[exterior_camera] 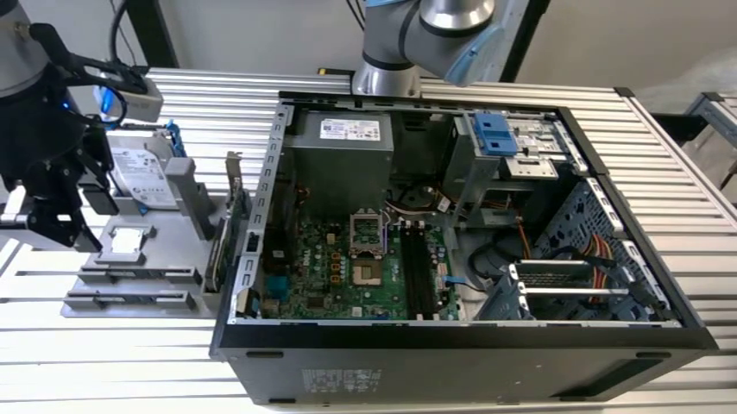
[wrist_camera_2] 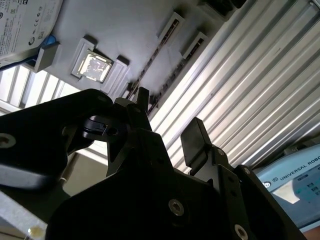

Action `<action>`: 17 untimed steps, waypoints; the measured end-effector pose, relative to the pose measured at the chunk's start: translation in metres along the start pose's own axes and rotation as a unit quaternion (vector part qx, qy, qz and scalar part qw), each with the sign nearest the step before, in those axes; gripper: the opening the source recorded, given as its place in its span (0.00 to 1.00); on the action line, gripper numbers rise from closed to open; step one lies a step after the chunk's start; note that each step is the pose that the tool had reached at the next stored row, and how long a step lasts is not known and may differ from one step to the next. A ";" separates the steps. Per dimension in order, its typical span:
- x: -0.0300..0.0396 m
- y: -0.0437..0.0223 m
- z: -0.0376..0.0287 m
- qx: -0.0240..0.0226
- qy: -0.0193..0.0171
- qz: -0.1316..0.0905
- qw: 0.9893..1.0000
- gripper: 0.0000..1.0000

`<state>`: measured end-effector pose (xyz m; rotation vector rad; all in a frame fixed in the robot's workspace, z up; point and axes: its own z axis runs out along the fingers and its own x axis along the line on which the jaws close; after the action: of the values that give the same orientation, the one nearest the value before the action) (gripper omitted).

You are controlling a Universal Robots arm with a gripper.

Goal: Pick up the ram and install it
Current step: 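Pick up the ram and move it above insertion slot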

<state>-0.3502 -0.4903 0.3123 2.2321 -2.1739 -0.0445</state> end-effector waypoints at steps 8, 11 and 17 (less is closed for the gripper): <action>0.0000 -0.0001 0.0024 0.000 0.000 0.000 1.000 1.00; 0.0000 -0.0001 0.0031 0.000 0.000 0.000 1.000 1.00; 0.0000 -0.0002 0.0042 0.000 0.000 0.000 1.000 1.00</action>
<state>-0.3502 -0.4903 0.3080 2.2322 -2.1739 -0.0444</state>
